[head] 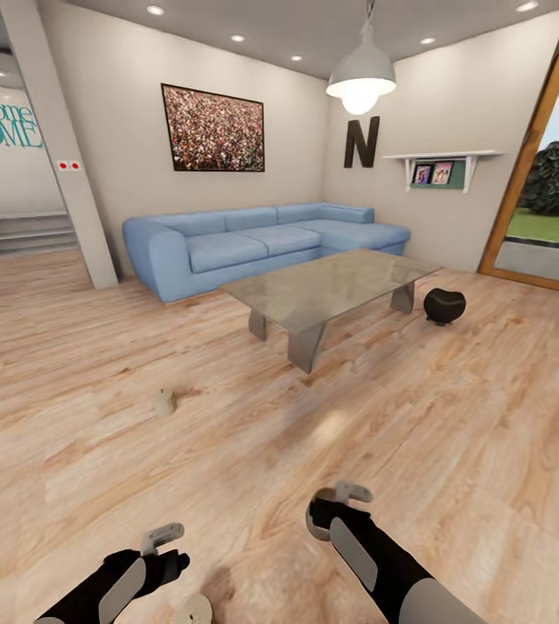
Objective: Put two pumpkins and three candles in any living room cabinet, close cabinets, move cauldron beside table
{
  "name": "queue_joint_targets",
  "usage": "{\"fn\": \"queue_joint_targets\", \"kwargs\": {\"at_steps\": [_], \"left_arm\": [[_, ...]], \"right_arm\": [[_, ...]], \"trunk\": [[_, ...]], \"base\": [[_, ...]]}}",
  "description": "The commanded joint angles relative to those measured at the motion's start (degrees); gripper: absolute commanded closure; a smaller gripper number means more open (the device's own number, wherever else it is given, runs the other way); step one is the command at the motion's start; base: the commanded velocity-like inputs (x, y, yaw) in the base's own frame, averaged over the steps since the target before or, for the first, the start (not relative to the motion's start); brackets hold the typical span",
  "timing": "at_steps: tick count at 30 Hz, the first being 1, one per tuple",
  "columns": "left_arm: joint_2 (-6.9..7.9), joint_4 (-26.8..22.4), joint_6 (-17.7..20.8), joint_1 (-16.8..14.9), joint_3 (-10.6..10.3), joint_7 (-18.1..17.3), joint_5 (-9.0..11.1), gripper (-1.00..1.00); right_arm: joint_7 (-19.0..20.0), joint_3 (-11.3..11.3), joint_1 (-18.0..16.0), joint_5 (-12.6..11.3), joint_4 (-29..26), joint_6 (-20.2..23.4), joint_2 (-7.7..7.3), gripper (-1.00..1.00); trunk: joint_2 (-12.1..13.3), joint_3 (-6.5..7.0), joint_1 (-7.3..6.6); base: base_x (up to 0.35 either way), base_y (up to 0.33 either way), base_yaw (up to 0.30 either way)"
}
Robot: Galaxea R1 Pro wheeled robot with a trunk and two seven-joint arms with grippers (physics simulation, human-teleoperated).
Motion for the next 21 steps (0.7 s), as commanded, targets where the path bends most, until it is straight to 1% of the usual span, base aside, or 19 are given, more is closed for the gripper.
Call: {"fn": "queue_joint_targets", "kwargs": {"at_steps": [1,8,16,21], "left_arm": [[0.09,-0.15,0.14,-0.02,-0.44,0.54,0.61,-1.0],[0.1,-0.13,0.14,-0.02,-0.48,0.54,0.63,-1.0],[-0.06,-0.12,0.07,-0.02,-0.48,0.54,0.26,-1.0],[-0.08,-0.12,-1.23,-0.02,-0.64,0.54,0.18,-1.0]], "right_arm": [[-0.46,0.29,-0.05,-0.33,-0.1,0.16,-0.04,1.0],[-0.46,0.29,-0.05,-0.33,-0.1,0.16,-0.04,1.0],[-0.37,0.29,-0.05,-0.33,-0.1,0.16,-0.04,1.0],[-0.3,0.29,-0.05,-0.33,-0.1,0.16,-0.04,1.0]], "trunk": [[-0.03,-0.06,-0.03],[-0.03,-0.06,-0.03],[-0.03,-0.06,-0.03],[-0.03,-0.06,-0.03]], "base": [[-0.106,-0.121,0.0],[-0.101,-0.081,0.0],[-0.011,-0.008,0.0],[0.0,0.0,0.0]]}}
